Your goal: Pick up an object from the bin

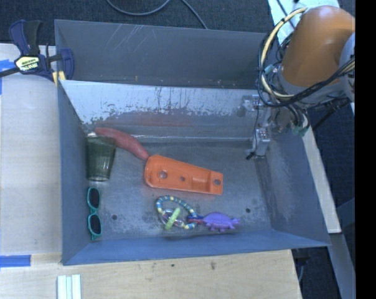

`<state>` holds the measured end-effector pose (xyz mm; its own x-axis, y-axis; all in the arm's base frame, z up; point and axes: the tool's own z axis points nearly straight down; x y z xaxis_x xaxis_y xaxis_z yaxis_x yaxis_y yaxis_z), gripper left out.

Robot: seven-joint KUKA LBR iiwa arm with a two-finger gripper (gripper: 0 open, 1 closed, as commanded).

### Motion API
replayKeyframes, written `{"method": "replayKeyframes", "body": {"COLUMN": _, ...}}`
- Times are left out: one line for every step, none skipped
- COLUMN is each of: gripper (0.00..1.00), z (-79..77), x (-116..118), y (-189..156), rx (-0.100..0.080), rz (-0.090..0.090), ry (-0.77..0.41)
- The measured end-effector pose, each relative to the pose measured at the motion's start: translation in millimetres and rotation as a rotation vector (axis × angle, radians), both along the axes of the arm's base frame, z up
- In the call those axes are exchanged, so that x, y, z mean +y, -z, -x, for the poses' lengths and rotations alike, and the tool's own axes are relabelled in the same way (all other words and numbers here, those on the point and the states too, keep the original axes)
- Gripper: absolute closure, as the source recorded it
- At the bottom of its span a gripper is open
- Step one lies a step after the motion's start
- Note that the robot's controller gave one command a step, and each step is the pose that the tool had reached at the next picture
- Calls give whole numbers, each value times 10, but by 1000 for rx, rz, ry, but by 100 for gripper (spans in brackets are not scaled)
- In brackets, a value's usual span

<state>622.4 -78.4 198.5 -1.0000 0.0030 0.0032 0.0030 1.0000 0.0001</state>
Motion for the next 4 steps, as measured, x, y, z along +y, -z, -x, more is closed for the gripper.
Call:
{"method": "replayKeyframes", "body": {"gripper": 0, "z": -9, "x": 3, "y": -51, "rx": -7, "rz": 1, "ry": -1}}
{"method": "replayKeyframes", "body": {"gripper": 0, "z": 32, "x": 398, "y": 366, "rx": -13, "rz": 3, "ry": -49}}
{"method": "replayKeyframes", "body": {"gripper": 0, "z": 115, "x": 643, "y": 989, "rx": -13, "rz": 0, "ry": -170}}
{"method": "replayKeyframes", "body": {"gripper": 100, "z": 375, "x": 883, "y": 1250, "rx": -18, "rz": 4, "ry": -32}}
